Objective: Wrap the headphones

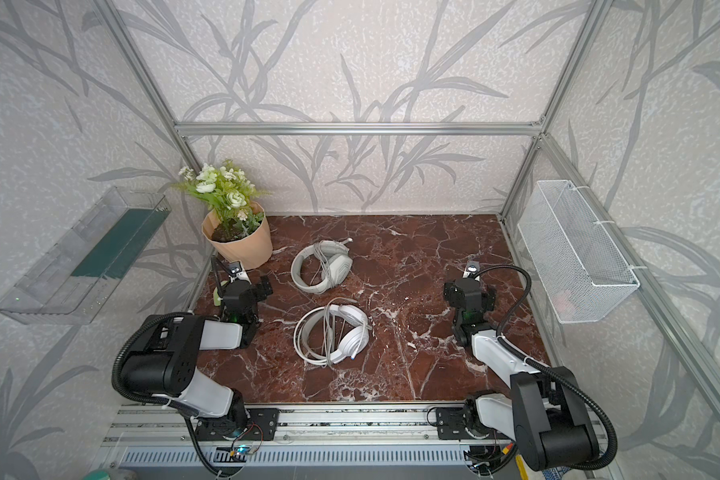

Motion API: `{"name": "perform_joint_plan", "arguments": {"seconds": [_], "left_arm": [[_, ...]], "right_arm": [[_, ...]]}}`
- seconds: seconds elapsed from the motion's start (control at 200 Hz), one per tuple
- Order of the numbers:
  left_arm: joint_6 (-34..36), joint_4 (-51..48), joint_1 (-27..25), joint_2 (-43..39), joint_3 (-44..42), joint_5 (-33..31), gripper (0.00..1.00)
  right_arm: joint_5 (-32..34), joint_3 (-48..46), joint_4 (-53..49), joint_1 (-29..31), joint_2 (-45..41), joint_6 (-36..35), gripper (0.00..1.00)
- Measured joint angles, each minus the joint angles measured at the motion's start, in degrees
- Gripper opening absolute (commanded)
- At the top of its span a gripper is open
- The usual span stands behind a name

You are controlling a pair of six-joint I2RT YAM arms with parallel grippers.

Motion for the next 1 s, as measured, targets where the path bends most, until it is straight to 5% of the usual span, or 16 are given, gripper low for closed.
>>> {"name": "perform_joint_plan", "arguments": {"seconds": [0.615,1.0], "left_arm": [[0.4,0.4,-0.1,0.0,0.0,0.0,0.99],[0.5,0.4,-0.1,0.0,0.0,0.0,0.99]], "right_arm": [[-13.3,-4.0,25.9,-1.2,18.0,-4.7,0.99],[-15.3,-1.5,22.8,-1.3,17.5,-6.1,0.99]]}}
